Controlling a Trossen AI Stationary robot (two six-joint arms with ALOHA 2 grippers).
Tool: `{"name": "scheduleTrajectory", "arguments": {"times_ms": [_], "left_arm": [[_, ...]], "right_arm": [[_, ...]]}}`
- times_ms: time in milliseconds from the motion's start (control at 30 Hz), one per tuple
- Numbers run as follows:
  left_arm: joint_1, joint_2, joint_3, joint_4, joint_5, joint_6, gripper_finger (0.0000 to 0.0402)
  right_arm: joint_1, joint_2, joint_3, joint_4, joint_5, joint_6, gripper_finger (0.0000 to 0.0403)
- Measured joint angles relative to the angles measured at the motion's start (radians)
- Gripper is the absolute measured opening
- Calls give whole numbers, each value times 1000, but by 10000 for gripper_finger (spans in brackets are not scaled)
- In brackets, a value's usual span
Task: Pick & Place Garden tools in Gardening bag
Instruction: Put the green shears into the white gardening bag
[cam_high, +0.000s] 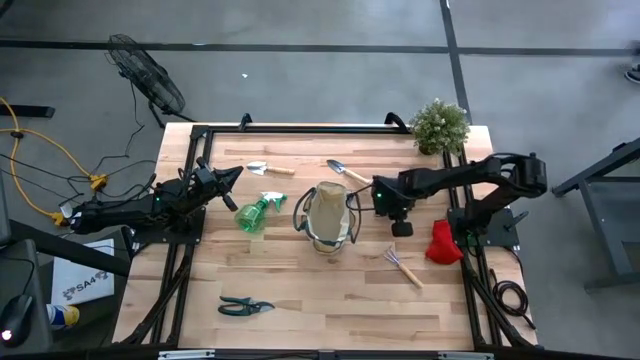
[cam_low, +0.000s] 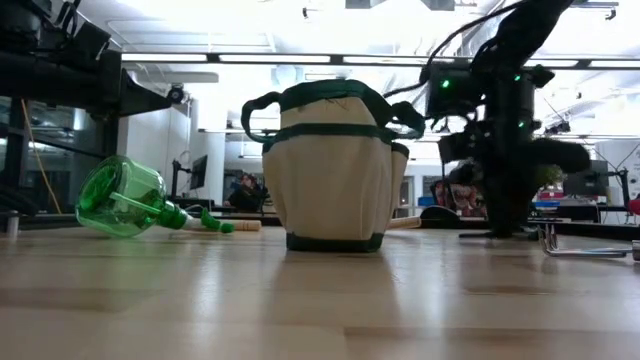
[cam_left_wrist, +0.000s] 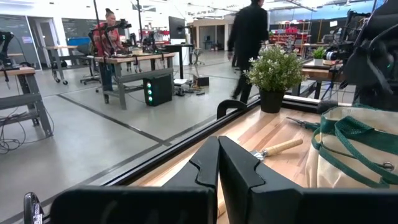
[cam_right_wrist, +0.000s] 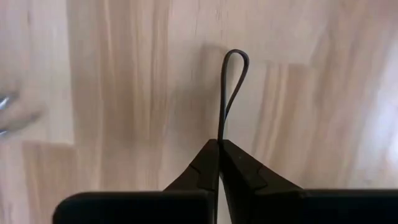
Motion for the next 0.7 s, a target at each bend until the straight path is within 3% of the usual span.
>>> {"name": "scheduleTrajectory", "arguments": {"times_ms": [533,700], "left_arm": [[0,0,0,0,0,0,6],[0,0,0,0,0,0,6]], "right_arm": [[52,-336,3,-20,8,214,3],[51,-417,4,-20,58,272,3]]}}
